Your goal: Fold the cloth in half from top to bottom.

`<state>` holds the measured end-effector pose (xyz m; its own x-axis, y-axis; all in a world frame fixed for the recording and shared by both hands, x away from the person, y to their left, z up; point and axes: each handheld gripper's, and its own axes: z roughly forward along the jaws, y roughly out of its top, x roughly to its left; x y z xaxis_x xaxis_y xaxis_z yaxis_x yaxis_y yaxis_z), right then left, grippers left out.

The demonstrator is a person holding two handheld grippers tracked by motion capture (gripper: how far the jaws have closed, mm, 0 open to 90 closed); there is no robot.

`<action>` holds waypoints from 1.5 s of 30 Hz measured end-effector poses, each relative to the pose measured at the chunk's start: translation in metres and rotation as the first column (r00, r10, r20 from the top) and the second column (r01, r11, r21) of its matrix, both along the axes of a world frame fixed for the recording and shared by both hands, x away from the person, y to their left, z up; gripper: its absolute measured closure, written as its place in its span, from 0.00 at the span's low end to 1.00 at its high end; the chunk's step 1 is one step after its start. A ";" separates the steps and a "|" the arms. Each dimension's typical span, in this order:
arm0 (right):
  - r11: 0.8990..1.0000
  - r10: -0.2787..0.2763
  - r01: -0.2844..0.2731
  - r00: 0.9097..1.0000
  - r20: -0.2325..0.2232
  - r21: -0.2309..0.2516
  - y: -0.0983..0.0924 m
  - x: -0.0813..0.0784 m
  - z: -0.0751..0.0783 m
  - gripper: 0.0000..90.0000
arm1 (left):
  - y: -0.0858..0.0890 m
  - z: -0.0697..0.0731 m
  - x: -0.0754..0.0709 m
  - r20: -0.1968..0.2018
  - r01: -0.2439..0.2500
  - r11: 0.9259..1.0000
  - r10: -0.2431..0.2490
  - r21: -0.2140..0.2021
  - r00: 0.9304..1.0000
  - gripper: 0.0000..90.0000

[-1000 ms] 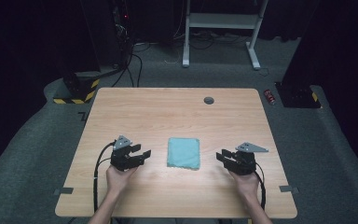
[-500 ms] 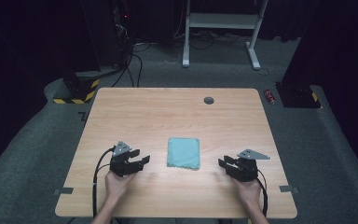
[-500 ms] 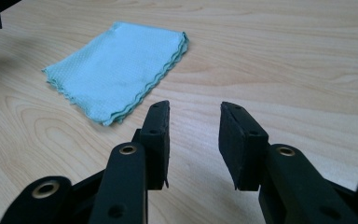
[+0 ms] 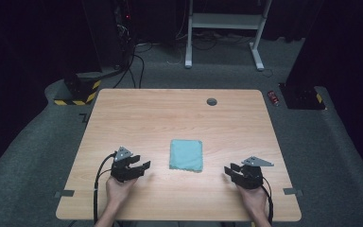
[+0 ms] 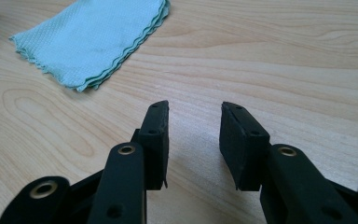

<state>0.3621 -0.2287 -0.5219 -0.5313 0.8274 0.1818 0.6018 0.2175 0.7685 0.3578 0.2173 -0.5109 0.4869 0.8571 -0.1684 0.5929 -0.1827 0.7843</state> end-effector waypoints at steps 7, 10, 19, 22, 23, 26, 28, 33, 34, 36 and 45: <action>0.999 -0.006 0.006 1.000 0.004 -0.052 0.001 0.000 0.000 0.69 | 0.000 -0.006 0.000 -0.002 -0.020 0.998 0.021 0.063 1.000 0.47; 0.996 -0.007 0.007 1.000 -0.001 -0.086 0.003 0.001 -0.001 0.68 | -0.001 -0.008 0.000 -0.002 -0.024 0.996 0.025 0.090 1.000 0.47; 0.984 0.000 0.007 0.999 0.037 -0.179 0.011 -0.003 -0.001 0.57 | -0.001 -0.016 -0.003 0.019 -0.055 0.991 0.053 0.123 0.998 0.47; 0.978 0.011 -0.001 0.999 0.049 -0.207 0.014 -0.004 -0.001 0.50 | -0.002 -0.016 -0.002 0.022 -0.055 0.988 0.052 0.141 0.998 0.45; 0.979 0.005 0.004 0.999 0.043 -0.202 0.013 -0.004 -0.001 0.48 | -0.003 -0.016 -0.002 0.027 -0.052 0.986 0.048 0.155 0.998 0.44; 0.978 0.001 0.008 0.999 0.045 -0.207 0.013 -0.004 -0.001 0.47 | -0.007 -0.017 -0.003 0.031 -0.047 0.983 0.042 0.177 0.999 0.39; 0.979 -0.001 0.010 0.999 0.044 -0.206 0.013 -0.004 -0.001 0.47 | -0.006 -0.017 -0.003 0.030 -0.051 0.983 0.047 0.177 0.998 0.39; 0.978 -0.001 0.010 0.999 0.044 -0.206 0.013 -0.004 -0.001 0.47 | -0.007 -0.017 -0.003 0.029 -0.052 0.983 0.048 0.178 0.998 0.37; 0.979 -0.001 0.010 0.999 0.044 -0.206 0.013 -0.004 -0.001 0.47 | -0.007 -0.017 -0.003 0.028 -0.053 0.983 0.049 0.178 0.998 0.36; 0.979 -0.001 0.010 0.999 0.043 -0.206 0.013 -0.004 -0.001 0.47 | -0.007 -0.017 -0.003 0.028 -0.055 0.983 0.051 0.178 0.998 0.36; 0.979 -0.002 0.011 0.999 0.044 -0.206 0.013 -0.004 -0.001 0.47 | -0.006 -0.017 -0.003 0.024 -0.061 0.984 0.058 0.169 0.998 0.35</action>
<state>0.3581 -0.2156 -0.5230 -0.5293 0.8483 -0.0158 0.5709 0.3699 0.7330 0.3546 0.2112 -0.5277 0.4357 0.9001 -0.0090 0.5919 -0.2789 0.7562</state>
